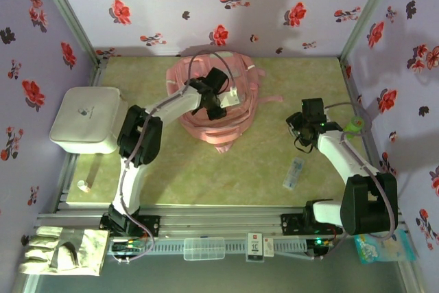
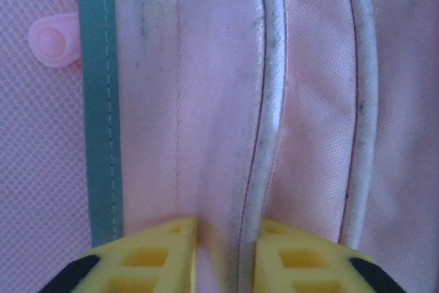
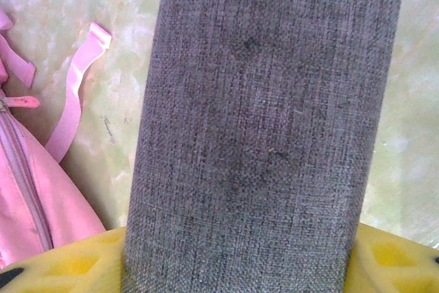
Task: Pack the student bag
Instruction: Open the student bag at the center of the table, then place the personal item in the student bag.
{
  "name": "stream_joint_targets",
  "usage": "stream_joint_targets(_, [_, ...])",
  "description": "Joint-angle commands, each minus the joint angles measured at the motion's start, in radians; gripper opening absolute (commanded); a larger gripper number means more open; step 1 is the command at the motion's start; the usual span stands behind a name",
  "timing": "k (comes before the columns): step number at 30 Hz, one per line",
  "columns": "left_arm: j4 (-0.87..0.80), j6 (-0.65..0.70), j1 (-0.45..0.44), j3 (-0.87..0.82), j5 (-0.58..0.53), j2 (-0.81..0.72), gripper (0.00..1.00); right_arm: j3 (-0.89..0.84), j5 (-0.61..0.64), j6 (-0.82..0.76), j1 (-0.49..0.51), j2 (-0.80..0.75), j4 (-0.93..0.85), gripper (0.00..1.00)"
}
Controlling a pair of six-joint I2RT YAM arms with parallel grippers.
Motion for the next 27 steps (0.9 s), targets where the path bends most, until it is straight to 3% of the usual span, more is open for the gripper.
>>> stream_joint_targets(1, [0.153,-0.025,0.013,-0.061,-0.055,-0.109,0.12,0.032,0.003,-0.035,0.015,-0.03,0.021,0.54])
stream_joint_targets(3, [0.204,-0.047,0.013,-0.096,-0.055,-0.159,0.0,0.032,-0.005,-0.049,0.021,-0.031,0.024,0.55])
stream_joint_targets(9, [0.279,-0.154,0.014,-0.121,-0.046,-0.255,0.0,0.032,-0.075,-0.099,0.059,-0.013,0.094,0.55])
stream_joint_targets(14, [0.303,-0.315,0.016,-0.039,-0.055,-0.295,0.0,0.058,-0.14,-0.137,0.13,0.018,0.153,0.55])
stream_joint_targets(27, [0.259,-0.543,0.008,0.201,-0.016,-0.283,0.0,0.266,-0.246,-0.134,0.375,0.228,0.262,0.55])
